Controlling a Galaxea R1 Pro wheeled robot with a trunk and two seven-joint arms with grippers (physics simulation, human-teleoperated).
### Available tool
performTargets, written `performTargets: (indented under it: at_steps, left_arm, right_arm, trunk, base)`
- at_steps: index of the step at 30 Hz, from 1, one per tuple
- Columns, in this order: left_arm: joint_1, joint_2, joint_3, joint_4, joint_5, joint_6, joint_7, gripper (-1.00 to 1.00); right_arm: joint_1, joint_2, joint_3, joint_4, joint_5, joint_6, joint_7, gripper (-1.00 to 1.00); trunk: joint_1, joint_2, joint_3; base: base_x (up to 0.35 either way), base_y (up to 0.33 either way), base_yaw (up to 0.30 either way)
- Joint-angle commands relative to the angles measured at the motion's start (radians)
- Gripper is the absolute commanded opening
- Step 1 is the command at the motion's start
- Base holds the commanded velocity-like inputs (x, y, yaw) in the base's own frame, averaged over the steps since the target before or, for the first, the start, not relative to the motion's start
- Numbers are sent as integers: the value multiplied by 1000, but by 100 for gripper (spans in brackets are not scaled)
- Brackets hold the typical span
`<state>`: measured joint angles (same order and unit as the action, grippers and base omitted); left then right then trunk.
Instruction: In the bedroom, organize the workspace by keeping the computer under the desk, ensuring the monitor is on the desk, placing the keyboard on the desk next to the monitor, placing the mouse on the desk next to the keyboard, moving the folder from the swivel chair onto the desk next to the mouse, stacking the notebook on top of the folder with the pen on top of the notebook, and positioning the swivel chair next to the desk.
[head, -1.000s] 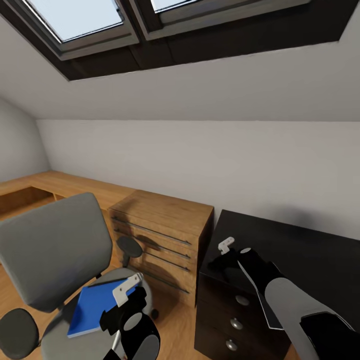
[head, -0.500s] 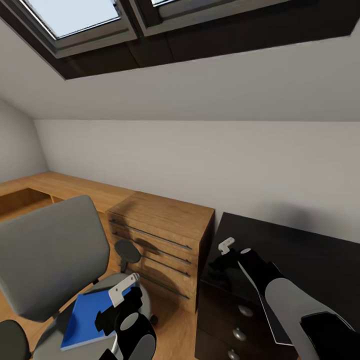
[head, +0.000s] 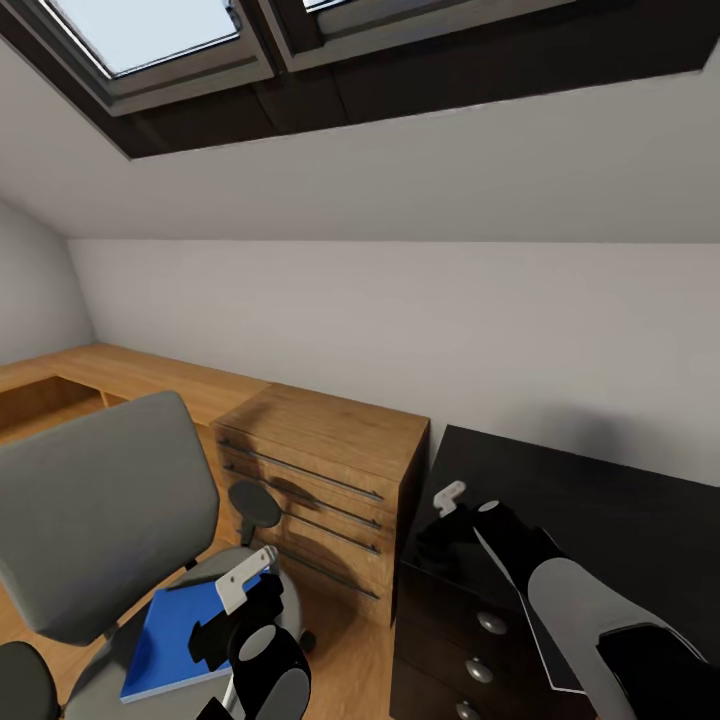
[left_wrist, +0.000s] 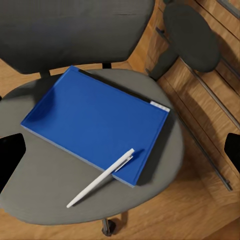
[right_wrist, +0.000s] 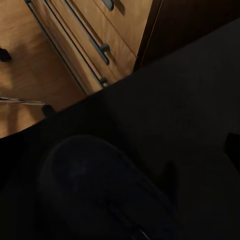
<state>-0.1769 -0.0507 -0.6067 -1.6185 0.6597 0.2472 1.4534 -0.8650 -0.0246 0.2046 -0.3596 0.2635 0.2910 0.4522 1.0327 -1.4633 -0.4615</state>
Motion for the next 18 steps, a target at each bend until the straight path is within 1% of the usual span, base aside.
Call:
performTargets:
  at_steps: [1, 9, 11, 16, 18]
  left_arm:
    - [-1, 0, -1, -1, 3, 11, 6, 100]
    - [-1, 0, -1, 0, 3, 11, 5, 100]
    - [-1, 0, -1, 0, 3, 11, 5, 100]
    - [-1, -1, -3, 0, 4, 10, 4, 100]
    - [-1, -3, -8, 0, 3, 9, 5, 100]
  right_arm:
    - [0, 0, 1, -3, 11, 4, 13, 100]
    - [1, -1, 15, -2, 14, 3, 67, 100]
    - [1, -2, 21, -2, 22, 2, 77, 100]
    - [1, -4, 33, -2, 26, 2, 81, 100]
    - [1, -5, 50, -2, 27, 2, 81, 100]
  trunk:
    - [0, -1, -1]
    - [0, -1, -1]
    - [0, -1, -1]
    - [0, -1, -1]
    - [0, -1, -1]
  base:
    - [0, 0, 0]
    - [0, 0, 0]
    - [0, 0, 0]
    - [0, 0, 0]
    - [0, 0, 0]
